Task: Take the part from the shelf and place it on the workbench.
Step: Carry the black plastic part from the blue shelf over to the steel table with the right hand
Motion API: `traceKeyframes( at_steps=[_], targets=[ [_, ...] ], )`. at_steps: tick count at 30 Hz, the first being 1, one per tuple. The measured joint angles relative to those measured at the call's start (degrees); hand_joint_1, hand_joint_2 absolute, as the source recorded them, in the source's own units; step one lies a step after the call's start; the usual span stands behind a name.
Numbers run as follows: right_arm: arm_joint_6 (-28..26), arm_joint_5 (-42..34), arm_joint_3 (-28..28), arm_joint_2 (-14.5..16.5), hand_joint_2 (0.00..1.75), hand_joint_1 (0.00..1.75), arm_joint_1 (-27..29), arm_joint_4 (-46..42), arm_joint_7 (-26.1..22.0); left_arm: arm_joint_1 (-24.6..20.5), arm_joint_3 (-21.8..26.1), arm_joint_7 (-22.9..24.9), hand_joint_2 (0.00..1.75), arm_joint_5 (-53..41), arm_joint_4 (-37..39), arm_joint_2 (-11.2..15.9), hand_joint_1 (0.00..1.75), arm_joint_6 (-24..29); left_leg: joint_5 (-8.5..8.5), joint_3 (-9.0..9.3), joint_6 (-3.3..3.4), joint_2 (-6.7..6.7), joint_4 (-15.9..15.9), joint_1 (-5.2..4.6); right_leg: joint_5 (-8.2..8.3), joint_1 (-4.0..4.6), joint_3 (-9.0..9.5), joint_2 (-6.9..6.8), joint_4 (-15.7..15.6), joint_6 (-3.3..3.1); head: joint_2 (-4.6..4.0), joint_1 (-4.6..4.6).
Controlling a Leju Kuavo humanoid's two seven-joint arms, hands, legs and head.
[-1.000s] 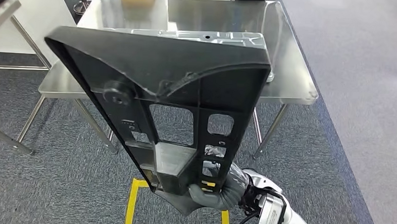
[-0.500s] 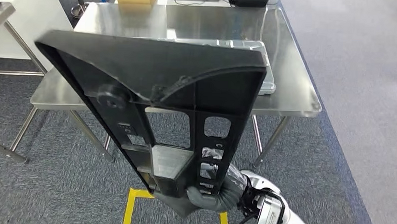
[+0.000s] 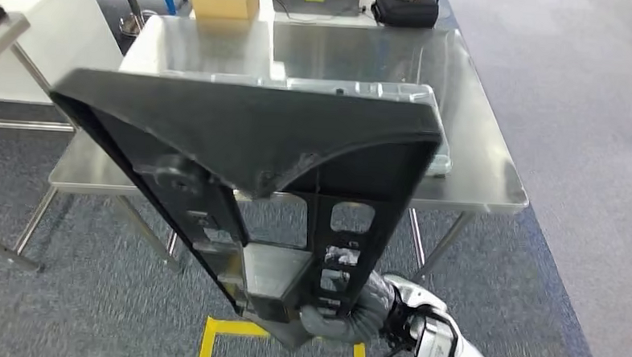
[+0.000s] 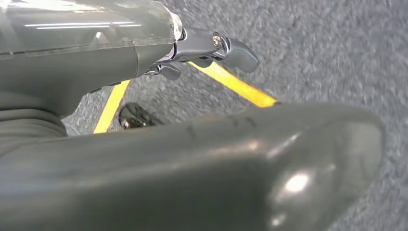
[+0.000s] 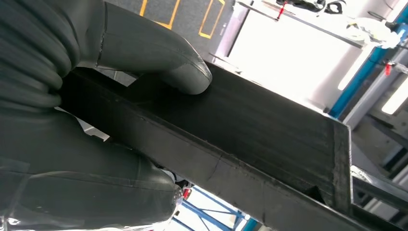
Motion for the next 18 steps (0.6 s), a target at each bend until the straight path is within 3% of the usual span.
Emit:
traceKeyframes(
  at_steps=[3,4,6,8,10,11,12,14,15,16,18],
  targets=[
    [-0.46,0.13,-0.27,0.07,1.75,1.69,-0.09,-0.44,0.22,-0.13,0.14,-0.15,0.0,-0.04,0.01,-0.05,0.0,-0.02,-0.23,0.78,-1.13,0.02,0.67,-0.07,-0.18,-0.11,0.95,0.09,-0.69,-0.91,0.0,-0.03],
    [-0.77,0.14,-0.42,0.14,1.75,1.69,-0.22,-0.6,0.37,-0.23,0.19,-0.19,0.0,-0.08,0.01,-0.06,0.0,-0.05,-0.24,0.18,-1.46,0.15,2.31,-0.03,-0.33,-0.26,1.53,0.06,-0.97,-1.24,0.0,-0.11],
    [-1.42,0.19,-0.82,0.24,1.75,1.69,-0.56,-0.8,0.54,-0.49,0.28,-0.27,0.0,-0.15,0.01,-0.06,0.0,-0.09,-1.29,-3.44,-1.97,0.43,8.44,0.17,-0.75,-0.38,2.52,-0.04,-1.36,-1.7,0.0,-0.24],
    [-2.12,0.55,-1.29,0.26,1.75,1.69,-0.79,-0.79,0.6,-0.49,0.36,-0.36,0.0,-0.21,0.01,-0.05,0.0,-0.1,-4.17,-8.48,-2.32,0.54,15.03,0.27,-1.51,-0.39,3.25,-0.06,-1.42,-1.92,0.0,-0.3],
    [-3.01,1.2,-1.93,0.26,1.75,1.69,-0.81,-0.68,0.66,-0.23,0.41,-0.47,0.0,-0.36,0.01,-0.05,0.0,-0.15,-6.22,-11.29,-2.42,0.6,16.28,0.37,-2.48,-0.45,4.42,0.12,-1.29,-1.83,0.0,-0.3],
    [-3.49,1.53,-2.35,0.26,1.75,1.69,-0.83,-0.57,0.67,-0.14,0.42,-0.52,0.0,-0.44,0.01,-0.05,0.0,-0.17,-5.4,-11.51,-2.42,0.63,14.49,0.43,-3.04,-0.49,5.19,0.2,-1.2,-1.72,0.0,-0.31],
    [-3.96,1.8,-2.81,0.26,1.75,1.69,-0.86,-0.4,0.67,-0.09,0.44,-0.58,0.0,-0.51,0.01,-0.04,0.0,-0.2,-2.92,-11.13,-2.43,0.67,11.43,0.5,-3.65,-0.53,5.96,0.24,-1.11,-1.55,0.0,-0.3],
    [-4.76,2.3,-3.75,0.23,1.75,1.69,-1.16,0.1,0.77,-0.08,0.52,-0.64,0.0,-0.6,0.01,-0.03,0.0,-0.22,3.61,-10.51,-2.33,0.79,5.4,0.66,-4.62,-0.47,6.94,0.22,-0.91,-1.14,0.0,-0.31],
    [-5.21,2.55,-4.42,0.21,1.75,1.69,-1.5,0.46,1.0,-0.1,0.61,-0.68,0.0,-0.64,0.01,-0.04,0.0,-0.22,5.95,-10.55,-2.02,0.9,3.56,0.62,-4.93,-0.39,6.89,0.28,-0.78,-0.85,0.0,-0.33],
    [-5.68,2.78,-5.18,0.17,1.75,1.69,-1.97,0.83,1.33,-0.04,0.69,-0.7,0.0,-0.67,0.01,-0.06,0.0,-0.22,7.37,-10.9,-1.62,0.98,2.8,0.56,-5.11,-0.32,6.71,0.37,-0.62,-0.5,0.0,-0.35],
    [-6.72,3.35,-7.19,0.04,1.75,1.69,-3.36,1.9,2.18,0.09,0.81,-0.78,0.0,-0.71,0.01,-0.07,0.0,-0.21,8.03,-11.18,-0.63,1.05,2.38,0.37,-5.54,-0.3,6.38,0.46,-0.56,0.35,0.0,-0.41]
  ],
)
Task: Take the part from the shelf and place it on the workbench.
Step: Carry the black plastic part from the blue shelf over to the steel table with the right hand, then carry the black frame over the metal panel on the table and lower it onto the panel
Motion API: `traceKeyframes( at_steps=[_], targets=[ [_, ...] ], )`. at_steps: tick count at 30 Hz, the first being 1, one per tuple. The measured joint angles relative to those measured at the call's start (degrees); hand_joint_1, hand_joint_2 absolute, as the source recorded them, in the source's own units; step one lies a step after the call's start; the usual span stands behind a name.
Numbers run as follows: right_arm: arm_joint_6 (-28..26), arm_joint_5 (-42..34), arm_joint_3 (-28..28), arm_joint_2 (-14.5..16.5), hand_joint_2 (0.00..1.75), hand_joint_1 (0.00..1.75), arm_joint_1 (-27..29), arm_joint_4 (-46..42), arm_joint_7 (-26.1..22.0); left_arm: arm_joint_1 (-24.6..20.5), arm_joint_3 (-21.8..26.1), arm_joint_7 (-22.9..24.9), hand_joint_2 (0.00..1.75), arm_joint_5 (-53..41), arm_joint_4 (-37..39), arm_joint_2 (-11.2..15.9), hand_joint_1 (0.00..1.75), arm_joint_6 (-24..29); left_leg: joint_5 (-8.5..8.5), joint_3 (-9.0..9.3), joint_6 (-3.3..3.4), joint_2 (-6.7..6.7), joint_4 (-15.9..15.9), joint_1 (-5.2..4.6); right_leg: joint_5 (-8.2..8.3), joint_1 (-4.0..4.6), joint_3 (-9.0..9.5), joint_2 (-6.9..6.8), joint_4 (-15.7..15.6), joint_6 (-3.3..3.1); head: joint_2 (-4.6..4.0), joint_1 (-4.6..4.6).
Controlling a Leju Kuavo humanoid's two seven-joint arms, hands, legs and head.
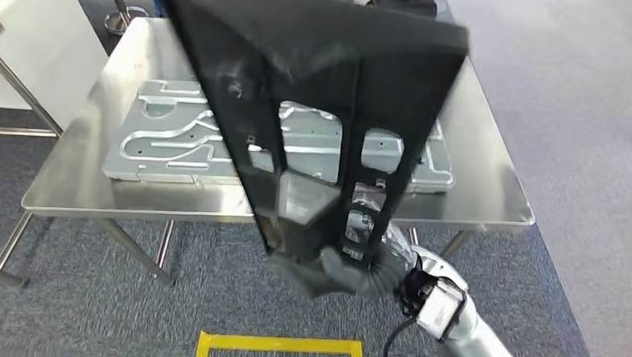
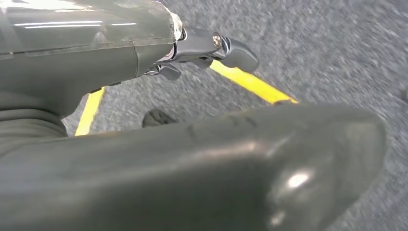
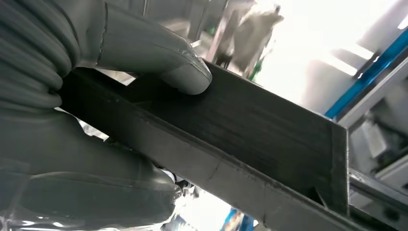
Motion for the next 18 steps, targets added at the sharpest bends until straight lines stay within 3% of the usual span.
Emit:
traceKeyframes(
  at_steps=[2,3,5,6,7,8,9,10,12,13,15,18],
  targets=[
    [-1.76,1.54,-2.48,-0.25,1.75,1.69,-2.18,2.1,0.43,-0.15,0.11,-0.14,0.0,-0.07,0.0,0.01,0.0,0.06,0.22,0.14,0.78,-0.05,-0.37,-0.01,-1.06,-0.22,-0.38,-0.13,1.17,0.72,0.0,-0.03],
    [-3.12,2.68,-3.89,-0.42,1.75,1.69,-3.55,3.69,0.39,-0.37,0.23,-0.21,0.0,-0.15,0.0,0.01,0.0,0.09,0.24,0.23,1.12,-0.09,-0.56,-0.02,-2.2,-0.3,-1.4,-0.18,3.26,0.97,0.0,-0.02],
    [-6.01,4.55,-7.17,-1.11,1.75,1.69,-6.46,8.51,-0.26,-0.65,0.49,-0.36,0.0,-0.38,0.0,0.02,0.0,0.12,0.16,0.24,1.61,-0.24,-0.65,-0.21,-5.18,-0.38,-5.3,-0.26,10.27,1.21,0.0,-0.01],
    [-7.01,4.99,-8.89,-1.65,1.75,1.69,-8.07,11.56,-0.55,-0.67,0.6,-0.48,0.0,-0.55,0.0,0.03,0.0,0.1,0.12,0.24,1.78,-0.32,-0.64,-0.36,-6.13,-0.39,-7.35,-0.25,13.58,1.23,0.0,-0.01],
    [-7.89,5.37,-10.62,-2.27,1.75,1.69,-9.98,14.85,-0.7,-0.64,0.67,-0.66,0.0,-0.73,0.0,0.04,0.0,0.05,0.09,0.24,1.87,-0.41,-0.62,-0.54,-6.09,-0.36,-8.72,-0.26,15.35,1.13,0.0,0.0],
    [-8.88,5.96,-12.24,-2.87,1.75,1.69,-12.21,18.11,-0.55,-0.61,0.73,-0.87,0.0,-0.98,0.0,0.04,0.0,-0.05,0.09,0.24,1.95,-0.47,-0.61,-0.77,-4.97,-0.27,-9.08,-0.26,15.04,0.87,0.0,-0.01],
    [-10.19,6.84,-13.68,-3.5,1.75,1.69,-14.8,21.17,-0.14,-0.59,0.77,-1.08,0.0,-1.23,0.0,0.06,0.0,-0.2,0.11,0.25,2.01,-0.51,-0.6,-1.02,-2.98,-0.08,-8.33,-0.26,12.63,0.42,0.0,-0.01],
    [-11.75,8.08,-14.87,-4.11,1.75,1.69,-17.7,24.0,0.45,-0.59,0.8,-1.23,0.0,-1.46,0.02,0.04,0.0,-0.4,0.15,0.26,2.08,-0.52,-0.6,-1.2,-0.68,0.29,-6.83,-0.26,8.86,-0.32,0.0,-0.01],
    [-15.26,11.58,-16.54,-5.21,1.75,1.69,-23.65,29.45,2.1,-0.68,0.81,-1.37,0.0,-1.98,0.08,0.05,0.0,-0.92,0.24,0.16,2.06,-0.52,-0.54,-1.58,2.16,1.07,-4.12,-0.46,2.37,-1.63,0.0,-0.02],
    [-16.94,13.72,-16.91,-5.63,1.75,1.69,-26.51,31.98,2.99,-0.71,0.81,-1.37,0.0,-2.2,0.11,0.09,0.0,-1.17,0.27,0.1,1.96,-0.5,-0.54,-1.62,2.59,1.37,-3.53,-0.57,0.82,-1.99,0.0,-0.04],
    [-20.09,18.76,-17.07,-6.46,1.75,1.69,-31.18,36.91,4.72,-0.76,0.81,-1.35,0.0,-2.64,0.13,0.22,0.0,-1.48,0.33,0.13,1.58,-0.48,-0.68,-1.64,2.69,1.43,-3.37,-0.72,0.17,-2.03,0.0,-0.03],
    [-23.96,29.08,-15.47,-7.04,1.75,1.69,-36.97,43.9,8.37,-0.89,0.8,-1.3,0.0,-3.31,0.17,0.54,0.0,-1.58,-1.07,-0.67,0.69,-0.49,1.3,-1.72,3.38,0.63,-2.68,-0.92,-1.01,-1.96,0.0,-0.15]
  ],
)
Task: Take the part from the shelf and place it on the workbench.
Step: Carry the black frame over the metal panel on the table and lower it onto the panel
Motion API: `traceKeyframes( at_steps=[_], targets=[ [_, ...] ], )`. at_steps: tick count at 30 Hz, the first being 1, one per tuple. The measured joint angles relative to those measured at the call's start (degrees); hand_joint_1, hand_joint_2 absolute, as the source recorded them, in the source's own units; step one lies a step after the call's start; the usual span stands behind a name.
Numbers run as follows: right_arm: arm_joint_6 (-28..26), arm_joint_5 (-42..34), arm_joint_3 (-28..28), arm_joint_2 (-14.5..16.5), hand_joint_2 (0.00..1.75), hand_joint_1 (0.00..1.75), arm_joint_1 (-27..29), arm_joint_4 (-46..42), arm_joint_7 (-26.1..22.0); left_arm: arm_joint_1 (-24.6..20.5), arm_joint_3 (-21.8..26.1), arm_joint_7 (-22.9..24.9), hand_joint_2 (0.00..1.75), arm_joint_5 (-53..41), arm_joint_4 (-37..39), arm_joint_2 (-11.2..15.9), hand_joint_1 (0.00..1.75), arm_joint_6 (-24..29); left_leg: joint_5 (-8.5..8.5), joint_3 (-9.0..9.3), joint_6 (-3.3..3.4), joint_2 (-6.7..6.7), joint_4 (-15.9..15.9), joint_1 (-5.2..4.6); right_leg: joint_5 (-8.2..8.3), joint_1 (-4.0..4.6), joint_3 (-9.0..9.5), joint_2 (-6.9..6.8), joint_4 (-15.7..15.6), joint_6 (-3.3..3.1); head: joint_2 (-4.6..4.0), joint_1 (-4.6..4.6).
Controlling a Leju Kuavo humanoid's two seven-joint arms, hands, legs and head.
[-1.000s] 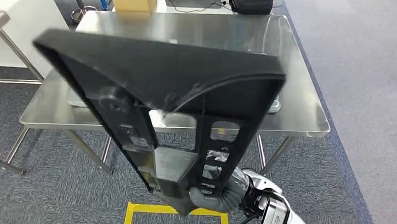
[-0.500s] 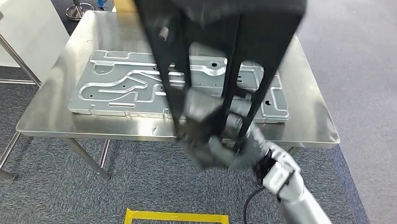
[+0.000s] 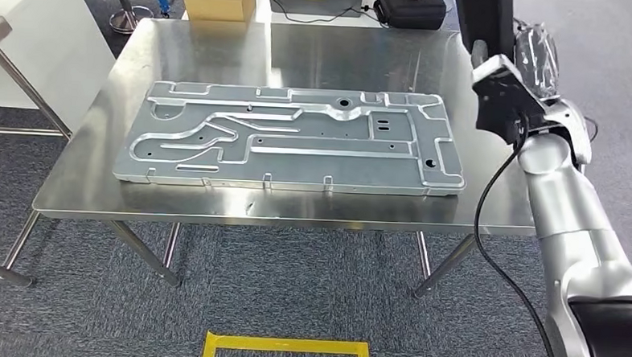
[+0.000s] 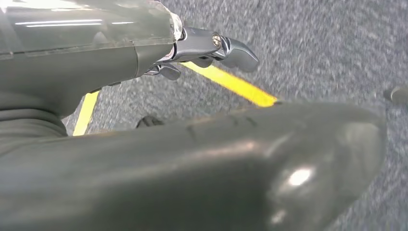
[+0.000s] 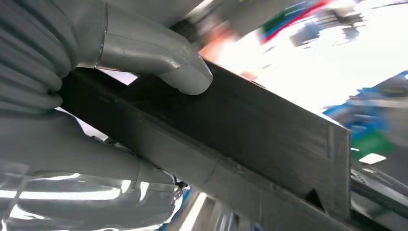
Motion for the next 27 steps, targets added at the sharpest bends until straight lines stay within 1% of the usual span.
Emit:
traceKeyframes(
  at_steps=[1,3,4,5,6,7,8,9,10,12,14,15,16,17,18,19,20,21,22,23,24,25,26,27],
  targets=[
    [-0.88,4.14,1.34,-0.01,1.75,1.69,-2.08,2.56,1.48,-0.1,-0.01,0.02,0.0,-0.18,0.02,0.13,0.0,-0.02,-1.46,-1.14,-0.41,0.01,2.55,0.16,0.15,-0.2,0.21,-0.06,-0.24,0.0,0.0,-0.08],
    [-1.74,12.07,4.87,0.18,1.75,1.69,-5.96,7.84,4.37,-0.24,0.0,0.08,0.0,-0.53,0.04,0.25,0.0,-0.04,-4.65,-4.42,-1.22,0.06,9.66,0.74,0.04,-0.26,0.39,-0.04,-0.26,-0.18,0.0,-0.17],
    [-1.84,15.43,6.81,0.52,1.75,1.69,-7.54,10.37,5.66,-0.25,0.01,0.13,0.0,-0.68,0.05,0.29,0.0,-0.03,-5.32,-5.69,-1.54,0.09,12.26,1.04,-0.08,-0.29,0.49,0.0,-0.2,-0.16,0.0,-0.16],
    [-1.85,18.52,8.92,1.01,1.75,1.69,-8.8,12.81,6.84,-0.26,0.01,0.17,0.0,-0.82,0.06,0.31,0.0,-0.03,-4.97,-6.13,-1.82,0.12,13.0,1.29,-0.25,-0.36,0.59,0.07,-0.11,-0.09,0.0,-0.16],
    [-1.72,21.16,10.99,1.65,1.75,1.69,-9.81,14.94,7.76,-0.27,0.01,0.21,0.0,-0.95,0.07,0.32,0.0,-0.03,-3.57,-5.48,-2.03,0.16,11.43,1.5,-0.48,-0.44,0.74,0.17,0.01,0.04,0.0,-0.18],
    [-1.34,23.24,12.88,2.3,1.75,1.69,-10.63,16.66,8.34,-0.32,0.01,0.22,0.0,-1.07,0.07,0.33,0.0,-0.01,-1.47,-3.88,-2.16,0.24,7.93,1.65,-0.8,-0.54,0.95,0.24,0.2,0.24,0.0,-0.18],
    [-0.6,25.04,14.82,3.04,1.75,1.69,-11.3,18.31,8.65,-0.38,0.0,0.25,0.0,-1.21,0.08,0.35,0.0,0.0,0.07,-2.01,-2.16,0.34,4.27,1.7,-1.18,-0.56,1.12,0.28,0.38,0.49,0.0,-0.18],
    [0.41,26.35,16.45,3.77,1.75,1.69,-11.94,19.68,8.65,-0.45,0.0,0.27,0.0,-1.38,0.08,0.37,0.0,0.01,1.1,-0.39,-2.02,0.4,1.0,1.65,-1.55,-0.53,1.21,0.29,0.63,0.76,0.0,-0.18],
    [1.59,27.45,17.99,4.53,1.75,1.69,-12.46,21.01,8.5,-0.52,-0.01,0.3,0.0,-1.56,0.09,0.38,0.0,0.01,1.44,0.64,-1.76,0.44,-1.01,1.57,-1.8,-0.49,1.24,0.28,0.75,1.02,0.0,-0.19],
    [3.78,29.17,20.82,5.9,1.75,1.69,-12.88,23.16,7.96,-0.64,-0.01,0.36,0.0,-1.95,0.1,0.42,0.0,-0.06,0.97,1.08,-1.12,0.33,-1.89,1.42,-2.04,-0.38,1.26,0.25,0.66,1.5,0.0,-0.22],
    [5.09,30.73,23.54,7.06,1.75,1.69,-12.64,24.62,7.74,-0.74,-0.01,0.45,0.0,-2.31,0.11,0.51,0.0,-0.28,0.91,1.39,-0.45,0.26,-2.24,1.59,-2.57,-0.46,1.24,0.21,0.92,2.04,0.0,-0.22],
    [5.38,31.47,24.79,7.5,1.75,1.69,-12.45,25.21,7.89,-0.81,-0.01,0.48,0.0,-2.46,0.12,0.58,0.0,-0.41,0.88,1.58,-0.11,0.2,-2.49,1.68,-3.34,-0.56,0.66,0.21,2.22,2.32,0.0,-0.2],
    [5.52,32.18,25.94,7.86,1.75,1.69,-12.19,25.78,8.25,-0.9,-0.01,0.55,0.0,-2.58,0.13,0.64,0.0,-0.54,0.83,1.77,0.18,0.13,-2.68,1.77,-4.51,-0.67,-0.58,0.24,4.65,2.58,0.0,-0.19],
    [5.58,32.79,26.93,8.12,1.75,1.69,-11.85,26.37,8.72,-0.96,-0.01,0.62,0.0,-2.67,0.13,0.7,0.0,-0.61,0.71,1.89,0.38,0.03,-2.72,1.77,-5.9,-0.78,-2.48,0.27,8.12,2.79,0.0,-0.18],
    [5.58,33.38,27.82,8.34,1.75,1.69,-11.34,27.02,9.26,-0.97,-0.01,0.69,0.0,-2.74,0.13,0.77,0.0,-0.66,0.56,2.01,0.52,-0.09,-2.71,1.77,-7.19,-0.84,-4.82,0.28,12.04,2.95,0.0,-0.18],
    [5.52,33.89,28.62,8.53,1.75,1.69,-10.61,27.62,9.79,-0.92,-0.01,0.76,0.0,-2.79,0.13,0.82,0.0,-0.7,0.38,2.21,0.56,-0.23,-2.7,1.76,-7.76,-0.92,-6.92,0.29,15.15,3.07,0.0,-0.18],
    [5.43,34.23,29.31,8.72,1.75,1.69,-9.75,28.13,10.22,-0.86,-0.01,0.8,0.0,-2.82,0.13,0.85,0.0,-0.73,0.16,2.48,0.54,-0.34,-2.68,1.76,-7.31,-0.99,-8.29,0.29,16.56,3.1,0.0,-0.17],
    [5.28,34.43,29.9,8.89,1.75,1.69,-8.9,28.58,10.49,-0.79,-0.01,0.82,0.0,-2.83,0.13,0.87,0.0,-0.76,-0.09,2.83,0.45,-0.45,-2.66,1.76,-5.72,-1.04,-8.59,0.29,15.79,3.04,0.0,-0.17],
    [5.1,34.52,30.36,9.07,1.75,1.69,-8.2,28.92,10.65,-0.76,-0.01,0.84,0.0,-2.82,0.13,0.87,0.0,-0.82,-0.37,3.22,0.32,-0.54,-2.63,1.76,-3.25,-1.07,-7.79,0.28,12.89,2.88,0.0,-0.17],
    [4.85,34.53,30.76,9.25,1.75,1.69,-7.69,29.25,10.71,-0.74,-0.01,0.84,0.0,-2.82,0.14,0.87,0.0,-0.89,-0.65,3.56,0.15,-0.59,-2.62,1.75,-0.69,-1.04,-6.43,0.28,8.82,2.62,0.0,-0.16],
    [4.54,34.53,31.11,9.41,1.75,1.69,-7.37,29.58,10.67,-0.8,-0.01,0.84,0.0,-2.83,0.15,0.87,0.0,-0.99,-0.88,3.76,-0.06,-0.62,-2.59,1.67,1.15,-0.86,-5.01,0.3,5.11,2.36,0.0,-0.18],
    [4.25,34.52,31.39,9.56,1.75,1.69,-7.1,29.87,10.61,-0.85,-0.01,0.84,0.0,-2.84,0.16,0.88,0.0,-1.12,-1.05,3.85,-0.27,-0.63,-2.58,1.61,2.16,-0.68,-4.02,0.33,2.49,2.11,0.0,-0.19],
    [3.99,34.49,31.67,9.68,1.75,1.69,-6.73,30.17,10.56,-0.88,-0.01,0.8,0.0,-2.85,0.19,0.91,0.0,-1.29,-1.17,3.87,-0.49,-0.63,-2.61,1.57,2.37,-0.47,-3.53,0.36,1.17,1.89,0.0,-0.21],
    [3.79,34.45,31.89,9.77,1.75,1.69,-6.23,30.43,10.5,-0.89,-0.01,0.75,0.0,-2.86,0.21,0.93,0.0,-1.49,-1.22,3.92,-0.75,-0.64,-2.68,1.55,2.16,-0.27,-3.36,0.4,0.94,1.7,0.0,-0.23]
  ],
)
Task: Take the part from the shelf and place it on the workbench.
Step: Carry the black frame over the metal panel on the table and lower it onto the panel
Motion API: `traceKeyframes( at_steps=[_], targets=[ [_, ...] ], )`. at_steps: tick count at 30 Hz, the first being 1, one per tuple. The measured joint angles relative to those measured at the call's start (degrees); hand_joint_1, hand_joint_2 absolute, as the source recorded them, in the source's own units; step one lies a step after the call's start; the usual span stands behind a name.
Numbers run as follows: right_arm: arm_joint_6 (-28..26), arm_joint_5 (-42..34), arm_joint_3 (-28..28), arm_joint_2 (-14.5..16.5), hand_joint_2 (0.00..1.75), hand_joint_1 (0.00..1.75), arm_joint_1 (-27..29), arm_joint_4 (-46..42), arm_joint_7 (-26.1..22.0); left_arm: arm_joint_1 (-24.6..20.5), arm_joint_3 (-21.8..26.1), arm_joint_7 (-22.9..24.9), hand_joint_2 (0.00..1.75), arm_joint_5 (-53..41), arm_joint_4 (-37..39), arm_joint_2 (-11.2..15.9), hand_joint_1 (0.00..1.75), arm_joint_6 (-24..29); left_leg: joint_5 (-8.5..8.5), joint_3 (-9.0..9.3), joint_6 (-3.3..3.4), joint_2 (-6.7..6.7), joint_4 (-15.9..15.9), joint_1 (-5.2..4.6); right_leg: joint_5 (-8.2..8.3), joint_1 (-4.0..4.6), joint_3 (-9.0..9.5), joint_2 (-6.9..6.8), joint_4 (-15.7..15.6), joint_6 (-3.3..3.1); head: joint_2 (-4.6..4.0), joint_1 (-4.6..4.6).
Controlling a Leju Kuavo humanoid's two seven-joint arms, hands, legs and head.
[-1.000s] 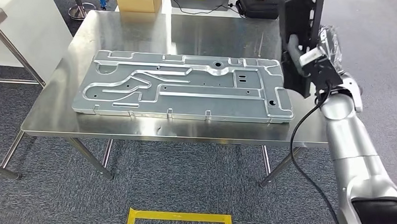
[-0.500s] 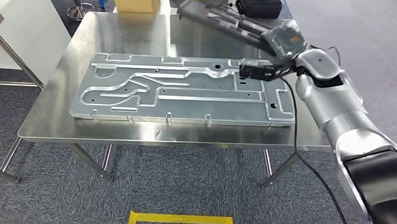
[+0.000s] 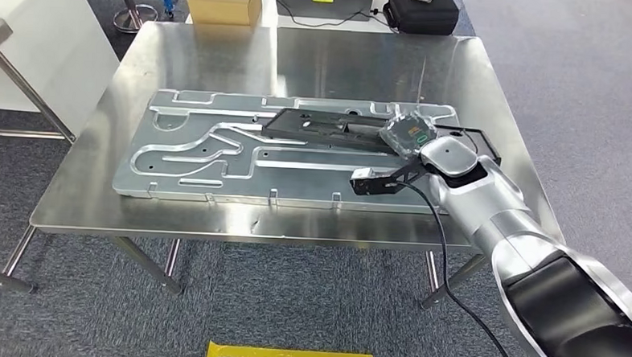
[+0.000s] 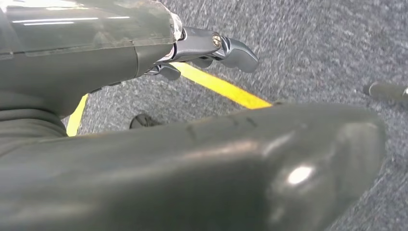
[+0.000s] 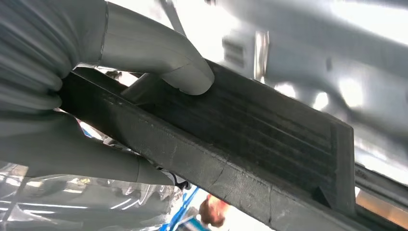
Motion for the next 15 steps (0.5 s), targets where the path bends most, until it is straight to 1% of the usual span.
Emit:
traceKeyframes(
  at_steps=[2,3,4,5,6,7,8,9,10,11,12,13,14,15],
  targets=[
    [-0.36,-0.23,0.32,0.18,1.75,1.69,1.31,0.42,-0.11,0.11,-0.01,-0.21,0.0,-0.11,0.03,0.09,0.0,-0.36,-0.39,0.12,-0.57,0.09,0.11,0.04,0.02,-0.17,0.38,0.01,-0.45,-0.5,0.01,0.0],
    [-0.64,-0.45,0.39,0.25,1.75,1.69,1.88,0.62,-0.18,0.14,-0.01,-0.34,0.0,-0.21,0.04,0.14,0.0,-0.5,-1.11,-0.19,-0.83,0.25,1.03,0.06,0.04,-0.3,0.63,-0.02,-0.71,-0.83,0.01,-0.02],
    [-1.03,-0.71,0.42,0.31,1.75,1.69,2.4,0.8,-0.26,0.16,-0.02,-0.48,0.0,-0.32,0.04,0.23,0.0,-0.65,-2.33,-1.01,-1.02,0.41,3.04,0.07,0.06,-0.44,0.88,-0.04,-0.94,-1.14,0.01,-0.03],
    [-1.56,-1.03,0.43,0.33,1.75,1.69,2.99,0.98,-0.36,0.16,-0.02,-0.62,0.0,-0.48,0.05,0.3,0.0,-0.86,-3.94,-2.42,-1.15,0.57,6.2,0.15,0.0,-0.43,1.06,-0.05,-0.99,-1.38,0.0,-0.05],
    [-2.2,-1.33,0.43,0.33,1.75,1.69,3.76,1.18,-0.48,0.17,-0.02,-0.78,0.0,-0.64,0.05,0.38,0.0,-1.09,-5.61,-4.23,-1.26,0.66,10.01,0.16,-0.12,-0.37,1.17,-0.07,-0.96,-1.62,0.0,-0.06],
    [-2.91,-1.64,0.42,0.31,1.75,1.69,4.61,1.33,-0.58,0.24,-0.02,-0.96,0.0,-0.81,0.05,0.43,0.0,-1.31,-6.75,-5.96,-1.33,0.67,13.46,0.18,-0.23,-0.32,1.27,-0.05,-0.9,-1.73,0.0,-0.05],
    [-3.53,-1.93,0.42,0.28,1.75,1.69,5.33,1.47,-0.7,0.34,-0.03,-1.16,0.0,-1.04,0.05,0.46,0.0,-1.46,-6.93,-7.06,-1.38,0.69,15.41,0.19,-0.39,-0.28,1.4,0.0,-0.8,-1.8,0.0,-0.05],
    [-3.99,-2.14,0.41,0.26,1.75,1.69,5.84,1.58,-0.82,0.44,-0.06,-1.34,0.0,-1.19,0.05,0.48,0.0,-1.55,-6.03,-7.13,-1.39,0.71,15.23,0.19,-0.58,-0.26,1.56,0.09,-0.67,-1.81,0.01,-0.05],
    [-4.33,-2.32,0.41,0.22,1.75,1.69,6.17,1.64,-0.91,0.52,-0.11,-1.54,0.0,-1.33,0.05,0.51,0.0,-1.59,-4.22,-6.11,-1.32,0.72,12.87,0.2,-0.81,-0.26,1.78,0.2,-0.53,-1.75,0.01,-0.06],
    [-4.61,-2.44,0.41,0.17,1.75,1.69,6.4,1.69,-0.99,0.54,-0.19,-1.79,0.0,-1.47,0.05,0.57,0.0,-1.66,-2.13,-4.29,-1.21,0.75,8.96,0.2,-1.07,-0.26,2.03,0.29,-0.37,-1.62,0.01,-0.07],
    [-4.93,-2.51,0.4,0.08,1.75,1.69,6.66,1.75,-1.03,0.51,-0.27,-2.14,0.0,-1.59,0.05,0.64,0.0,-1.77,-0.73,-2.41,-1.04,0.75,5.21,0.14,-1.33,-0.13,2.19,0.35,-0.18,-1.42,0.01,-0.06],
    [-5.26,-2.59,0.36,-0.08,1.75,1.69,6.9,1.81,-1.02,0.45,-0.35,-2.6,0.0,-1.73,0.05,0.72,0.0,-1.93,0.11,-1.02,-0.8,0.75,2.42,0.07,-1.51,-0.03,2.28,0.41,-0.04,-1.2,0.01,-0.04],
    [-5.65,-2.68,0.3,-0.26,1.75,1.69,7.09,1.87,-1.01,0.41,-0.42,-3.12,0.0,-1.87,0.05,0.78,0.0,-2.09,0.28,-0.24,-0.56,0.74,0.88,-0.01,-1.61,0.06,2.31,0.46,0.04,-0.97,0.01,-0.01],
    [-6.01,-2.79,0.23,-0.45,1.31,1.27,7.27,1.93,-1.0,0.4,-0.46,-3.58,0.44,-1.98,0.05,0.81,0.0,-2.23,0.05,-0.01,-0.29,0.73,0.57,-0.1,-1.62,0.14,2.34,0.52,0.03,-0.72,0.01,0.01]
  ],
)
